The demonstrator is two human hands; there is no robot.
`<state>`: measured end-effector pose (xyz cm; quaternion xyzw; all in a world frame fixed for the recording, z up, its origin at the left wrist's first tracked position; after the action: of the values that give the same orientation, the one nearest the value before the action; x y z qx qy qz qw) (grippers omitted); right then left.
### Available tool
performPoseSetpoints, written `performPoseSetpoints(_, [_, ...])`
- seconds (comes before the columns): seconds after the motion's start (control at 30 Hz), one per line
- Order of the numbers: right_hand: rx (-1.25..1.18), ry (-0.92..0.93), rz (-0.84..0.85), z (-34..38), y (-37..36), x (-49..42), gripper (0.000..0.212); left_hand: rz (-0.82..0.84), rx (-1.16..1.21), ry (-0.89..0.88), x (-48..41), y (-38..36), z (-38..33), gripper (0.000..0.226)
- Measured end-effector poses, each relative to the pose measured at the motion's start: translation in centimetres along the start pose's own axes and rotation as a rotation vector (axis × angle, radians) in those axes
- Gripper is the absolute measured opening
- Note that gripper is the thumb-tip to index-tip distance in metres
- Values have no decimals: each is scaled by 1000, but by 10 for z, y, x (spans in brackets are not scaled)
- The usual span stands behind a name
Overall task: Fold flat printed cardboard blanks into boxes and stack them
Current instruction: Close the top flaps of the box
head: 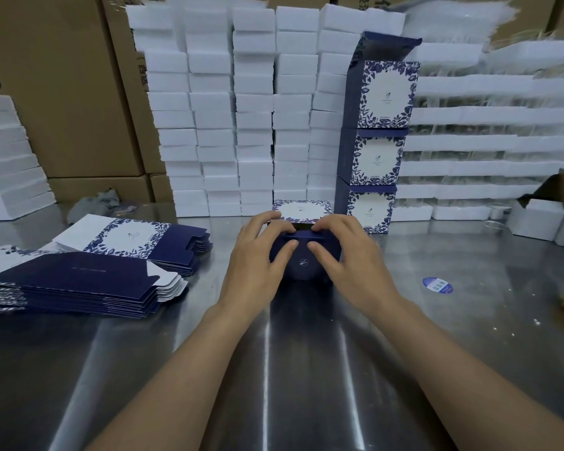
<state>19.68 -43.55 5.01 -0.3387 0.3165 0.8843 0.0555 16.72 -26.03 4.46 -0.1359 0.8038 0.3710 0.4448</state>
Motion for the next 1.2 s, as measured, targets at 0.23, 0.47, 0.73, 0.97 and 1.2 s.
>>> performPoseSetpoints(0.23, [-12, -22, 70, -7, -10, -3, 8, 59, -18, -13, 2, -8, -3, 9])
performPoseSetpoints(0.47, [-66, 12, 60, 0, -2, -1, 11, 42, 4, 20, 1, -8, -1, 4])
performPoseSetpoints(0.73, [-104, -33, 39, -5, 6, -5, 12, -55, 82, 54, 0, 10, 14, 7])
performPoseSetpoints(0.97, [-116, -64, 44, -7, 10, -7, 13, -52, 181, 101, -1, 10, 21, 8])
performPoseSetpoints(1.2, [-64, -56, 36, -4, 13, -5, 23, -33, 119, 73, 1, 5, 21, 30])
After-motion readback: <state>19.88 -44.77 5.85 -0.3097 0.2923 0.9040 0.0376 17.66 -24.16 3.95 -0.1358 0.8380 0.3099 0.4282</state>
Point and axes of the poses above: each hand's wrist, its own x-axis away from the middle knuckle, its own y-axis out of the back of the hand, z = x × y, the point moved 10 cm from there along -x, towards the middle knuckle, and after that the axes turned 11 degrees about -y, right-handed, at the moved point
